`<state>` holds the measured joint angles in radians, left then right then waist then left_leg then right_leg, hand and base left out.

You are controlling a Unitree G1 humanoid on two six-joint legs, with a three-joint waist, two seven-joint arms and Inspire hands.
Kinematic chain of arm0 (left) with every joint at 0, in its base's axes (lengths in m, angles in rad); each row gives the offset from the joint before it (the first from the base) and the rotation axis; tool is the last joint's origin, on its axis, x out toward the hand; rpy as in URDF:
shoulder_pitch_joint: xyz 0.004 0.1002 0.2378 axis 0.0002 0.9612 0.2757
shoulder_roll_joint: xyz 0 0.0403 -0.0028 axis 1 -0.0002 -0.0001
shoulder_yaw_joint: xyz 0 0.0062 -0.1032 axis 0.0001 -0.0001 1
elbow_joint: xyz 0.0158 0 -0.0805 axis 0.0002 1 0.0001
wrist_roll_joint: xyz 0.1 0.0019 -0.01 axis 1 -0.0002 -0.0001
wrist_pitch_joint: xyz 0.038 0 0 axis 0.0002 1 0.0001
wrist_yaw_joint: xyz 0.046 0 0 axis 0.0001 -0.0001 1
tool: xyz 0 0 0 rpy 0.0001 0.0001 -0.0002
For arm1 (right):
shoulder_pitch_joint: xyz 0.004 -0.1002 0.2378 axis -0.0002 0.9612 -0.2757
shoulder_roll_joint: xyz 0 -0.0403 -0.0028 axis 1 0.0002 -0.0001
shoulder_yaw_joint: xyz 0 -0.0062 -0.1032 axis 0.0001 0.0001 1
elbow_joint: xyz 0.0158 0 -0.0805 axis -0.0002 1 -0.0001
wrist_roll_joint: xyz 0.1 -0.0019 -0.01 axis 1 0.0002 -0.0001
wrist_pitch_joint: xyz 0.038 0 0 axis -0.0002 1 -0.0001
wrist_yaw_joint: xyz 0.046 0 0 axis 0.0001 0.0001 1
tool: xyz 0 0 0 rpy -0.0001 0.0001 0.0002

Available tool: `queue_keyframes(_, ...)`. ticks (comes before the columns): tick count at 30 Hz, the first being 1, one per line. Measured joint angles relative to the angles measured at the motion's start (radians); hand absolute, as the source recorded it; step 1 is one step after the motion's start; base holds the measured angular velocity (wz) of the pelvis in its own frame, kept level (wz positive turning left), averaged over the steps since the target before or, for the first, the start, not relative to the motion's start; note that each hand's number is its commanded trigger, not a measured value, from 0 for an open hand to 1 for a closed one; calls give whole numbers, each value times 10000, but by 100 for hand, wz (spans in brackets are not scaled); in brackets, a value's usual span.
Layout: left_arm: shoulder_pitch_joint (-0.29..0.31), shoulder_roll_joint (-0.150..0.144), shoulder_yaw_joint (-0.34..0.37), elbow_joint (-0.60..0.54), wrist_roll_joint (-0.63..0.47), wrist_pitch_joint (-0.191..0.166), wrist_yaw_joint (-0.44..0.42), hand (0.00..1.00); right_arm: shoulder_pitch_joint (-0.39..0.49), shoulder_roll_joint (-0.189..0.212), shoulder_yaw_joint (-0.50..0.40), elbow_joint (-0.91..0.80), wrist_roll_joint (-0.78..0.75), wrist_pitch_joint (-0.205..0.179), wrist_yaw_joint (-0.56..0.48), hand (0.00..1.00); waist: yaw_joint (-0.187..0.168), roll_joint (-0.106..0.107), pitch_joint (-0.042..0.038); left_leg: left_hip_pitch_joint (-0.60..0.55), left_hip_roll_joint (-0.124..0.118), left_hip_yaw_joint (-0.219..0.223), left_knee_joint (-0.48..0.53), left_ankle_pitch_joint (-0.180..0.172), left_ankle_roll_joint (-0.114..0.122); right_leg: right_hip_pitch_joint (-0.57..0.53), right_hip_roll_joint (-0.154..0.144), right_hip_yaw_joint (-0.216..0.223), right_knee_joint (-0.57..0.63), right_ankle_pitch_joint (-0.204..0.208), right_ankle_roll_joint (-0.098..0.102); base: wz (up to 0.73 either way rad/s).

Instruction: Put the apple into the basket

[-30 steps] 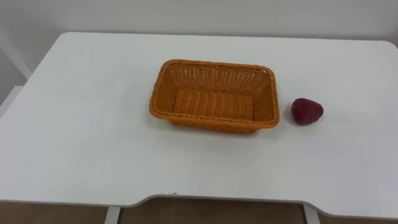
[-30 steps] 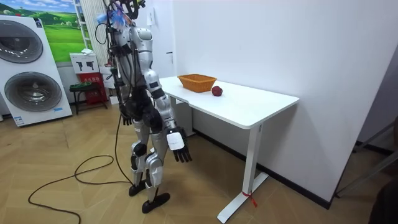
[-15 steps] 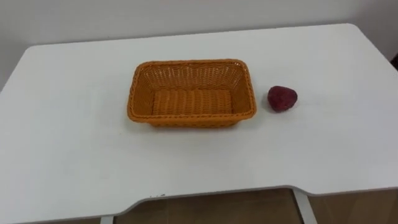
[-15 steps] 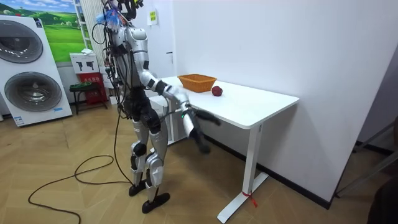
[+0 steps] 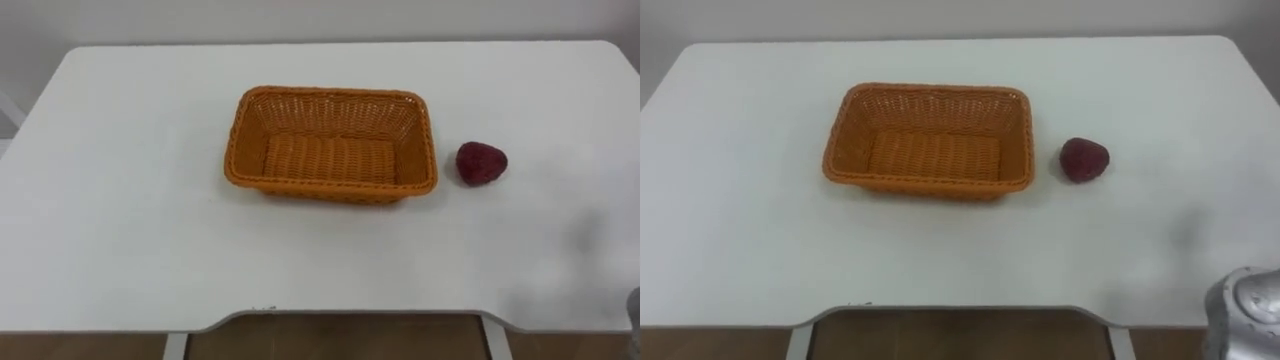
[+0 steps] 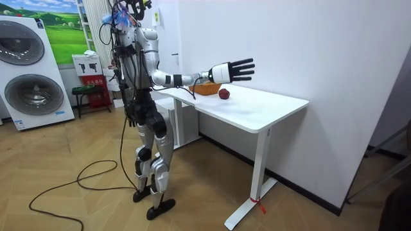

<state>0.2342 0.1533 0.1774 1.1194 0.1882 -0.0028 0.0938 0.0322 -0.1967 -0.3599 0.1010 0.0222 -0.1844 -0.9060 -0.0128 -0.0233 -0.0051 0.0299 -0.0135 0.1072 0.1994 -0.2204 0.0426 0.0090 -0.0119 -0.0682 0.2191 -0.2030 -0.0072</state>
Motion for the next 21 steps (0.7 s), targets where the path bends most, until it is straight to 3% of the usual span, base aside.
queue_keyframes(6,122,4,-153,-6,4,-42,-268,0,330,1,1004,63,-254,-13,1429,0,205,127,59,72,39,-16,2,-2,2,83,-24,-27,-60,23,14,0)
queue_keyframes(21,116,155,-147,-74,34,-32,-910,0,486,2,2198,848,-244,53,4295,0,263,85,19,-13,30,-42,20,0,0,155,-32,-175,-179,98,5,0)
